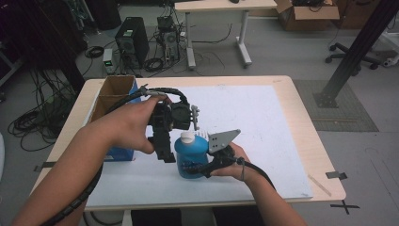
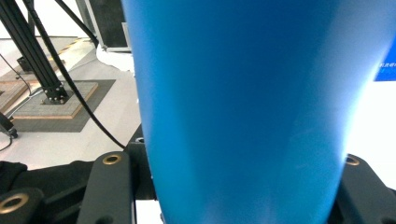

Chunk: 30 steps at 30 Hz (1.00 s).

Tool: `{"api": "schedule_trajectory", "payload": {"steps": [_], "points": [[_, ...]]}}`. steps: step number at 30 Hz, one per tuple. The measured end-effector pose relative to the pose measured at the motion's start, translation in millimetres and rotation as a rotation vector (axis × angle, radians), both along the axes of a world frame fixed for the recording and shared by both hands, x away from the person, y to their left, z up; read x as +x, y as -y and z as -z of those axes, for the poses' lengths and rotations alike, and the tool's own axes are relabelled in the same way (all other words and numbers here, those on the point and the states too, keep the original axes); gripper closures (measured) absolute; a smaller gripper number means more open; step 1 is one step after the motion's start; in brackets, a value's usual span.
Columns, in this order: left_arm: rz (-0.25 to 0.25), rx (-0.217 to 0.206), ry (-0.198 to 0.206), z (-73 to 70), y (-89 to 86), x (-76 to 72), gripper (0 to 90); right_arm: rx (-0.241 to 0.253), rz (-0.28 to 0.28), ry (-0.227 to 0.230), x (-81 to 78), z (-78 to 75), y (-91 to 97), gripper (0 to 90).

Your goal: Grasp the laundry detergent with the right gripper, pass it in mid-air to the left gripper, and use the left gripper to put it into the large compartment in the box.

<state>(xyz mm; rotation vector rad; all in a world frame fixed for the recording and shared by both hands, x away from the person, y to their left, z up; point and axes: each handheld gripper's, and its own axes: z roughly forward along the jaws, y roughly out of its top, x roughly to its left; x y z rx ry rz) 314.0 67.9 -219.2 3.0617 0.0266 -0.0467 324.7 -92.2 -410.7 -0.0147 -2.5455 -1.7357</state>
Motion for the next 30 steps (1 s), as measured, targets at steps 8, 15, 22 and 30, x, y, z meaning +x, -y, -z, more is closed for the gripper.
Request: {"api": "schedule_trajectory", "payload": {"steps": [8, 15, 22, 30], "points": [[-0.011, 0.012, -0.003, 8.6, -0.2, 0.0, 0.2, 0.004, -0.01, -0.005, -1.8, 0.8, -7.3, 43.4], [-0.01, 0.006, -0.011, 15.3, 2.1, -0.3, 0.2, 0.003, -0.013, 0.001, -2.1, 1.1, -14.8, 43.4], [-0.007, 0.016, -0.006, 20.9, 7.2, 0.7, 0.2, 0.003, -0.01, 0.005, -2.1, 0.7, -23.0, 43.4], [-0.001, 0.018, 0.004, 24.7, 8.9, -0.1, 0.2, 0.008, -0.019, 0.013, -3.4, -1.7, -28.0, 43.4]]}}
